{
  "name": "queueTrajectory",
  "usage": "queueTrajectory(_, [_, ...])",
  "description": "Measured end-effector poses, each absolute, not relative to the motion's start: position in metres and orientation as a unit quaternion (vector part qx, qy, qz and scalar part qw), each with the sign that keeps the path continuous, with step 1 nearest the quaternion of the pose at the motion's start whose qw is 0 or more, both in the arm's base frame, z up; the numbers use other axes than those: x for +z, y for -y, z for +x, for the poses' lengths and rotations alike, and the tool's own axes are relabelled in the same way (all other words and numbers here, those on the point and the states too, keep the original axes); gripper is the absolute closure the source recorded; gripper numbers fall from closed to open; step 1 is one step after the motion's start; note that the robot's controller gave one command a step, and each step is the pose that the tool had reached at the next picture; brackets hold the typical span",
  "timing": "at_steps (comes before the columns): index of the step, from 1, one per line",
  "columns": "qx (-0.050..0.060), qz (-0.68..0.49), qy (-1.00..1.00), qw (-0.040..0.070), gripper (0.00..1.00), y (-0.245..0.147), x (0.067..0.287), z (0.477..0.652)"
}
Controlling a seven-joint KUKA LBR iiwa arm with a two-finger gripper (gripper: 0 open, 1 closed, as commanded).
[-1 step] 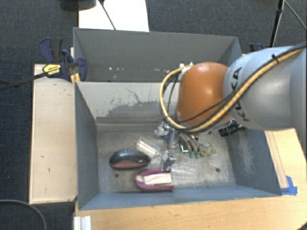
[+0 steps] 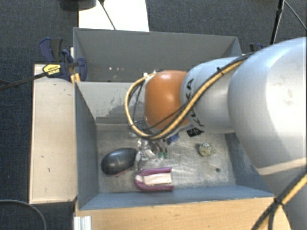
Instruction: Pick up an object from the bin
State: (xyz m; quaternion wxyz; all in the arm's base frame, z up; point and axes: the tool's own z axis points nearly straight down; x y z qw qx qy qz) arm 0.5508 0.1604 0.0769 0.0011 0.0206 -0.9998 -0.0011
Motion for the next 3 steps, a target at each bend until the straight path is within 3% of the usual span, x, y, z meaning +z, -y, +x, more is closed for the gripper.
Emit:
queueTrajectory(1, [-0.001,0.016,1.000,-0.001,1.00,-0.157,0.081,0.552])
queueTrajectory(2, [-0.001,0.016,1.000,-0.001,0.00,-0.157,0.081,0.552])
queueTrajectory(3, [0.005,0.078,0.997,0.003,0.00,-0.229,0.104,0.544])
